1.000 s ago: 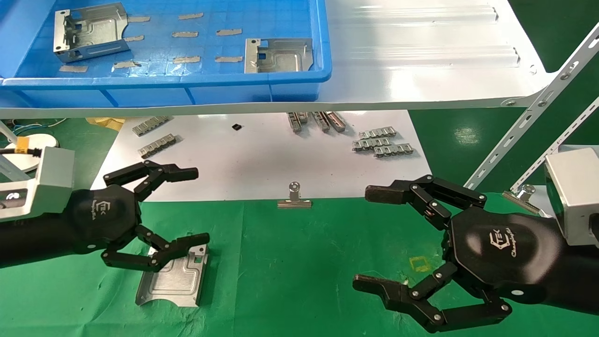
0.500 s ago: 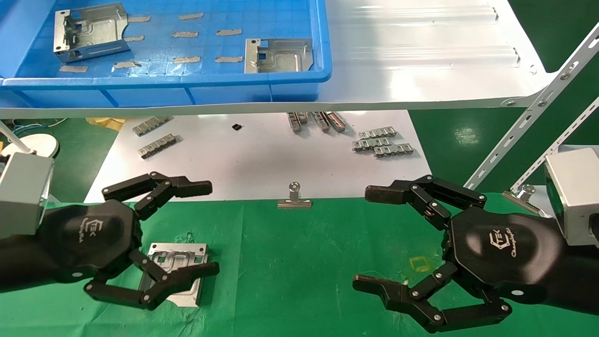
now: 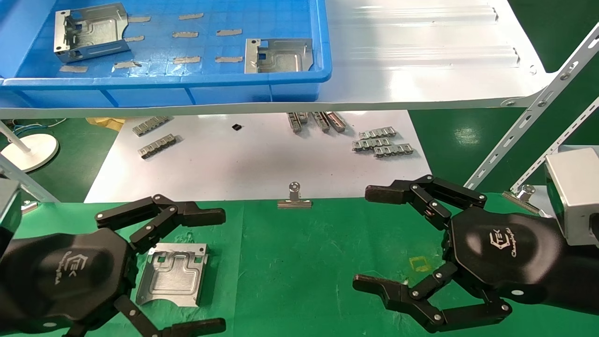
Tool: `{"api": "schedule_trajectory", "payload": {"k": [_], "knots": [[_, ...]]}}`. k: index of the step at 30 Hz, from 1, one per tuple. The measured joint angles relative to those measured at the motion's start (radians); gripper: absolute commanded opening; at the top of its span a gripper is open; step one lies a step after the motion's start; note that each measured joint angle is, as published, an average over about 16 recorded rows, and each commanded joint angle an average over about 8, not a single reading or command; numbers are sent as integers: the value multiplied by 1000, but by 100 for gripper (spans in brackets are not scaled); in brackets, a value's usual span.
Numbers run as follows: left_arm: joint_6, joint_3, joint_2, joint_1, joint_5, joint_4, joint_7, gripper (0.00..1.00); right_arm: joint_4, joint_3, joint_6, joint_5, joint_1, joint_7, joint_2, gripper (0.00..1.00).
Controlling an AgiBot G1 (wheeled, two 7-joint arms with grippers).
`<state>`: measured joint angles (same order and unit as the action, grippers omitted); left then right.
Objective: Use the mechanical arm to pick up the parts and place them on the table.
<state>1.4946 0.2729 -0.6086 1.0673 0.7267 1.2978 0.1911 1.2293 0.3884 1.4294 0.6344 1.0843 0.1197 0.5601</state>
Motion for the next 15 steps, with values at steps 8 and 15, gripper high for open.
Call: {"api": "schedule_trajectory", "payload": {"k": [8, 15], "knots": [[-2, -6, 2, -7, -4, 12, 7, 100, 0, 0, 0, 0, 0, 0, 0, 100], [-1, 0, 0, -1, -1, 0, 2, 100, 0, 0, 0, 0, 0, 0, 0, 100]]}}
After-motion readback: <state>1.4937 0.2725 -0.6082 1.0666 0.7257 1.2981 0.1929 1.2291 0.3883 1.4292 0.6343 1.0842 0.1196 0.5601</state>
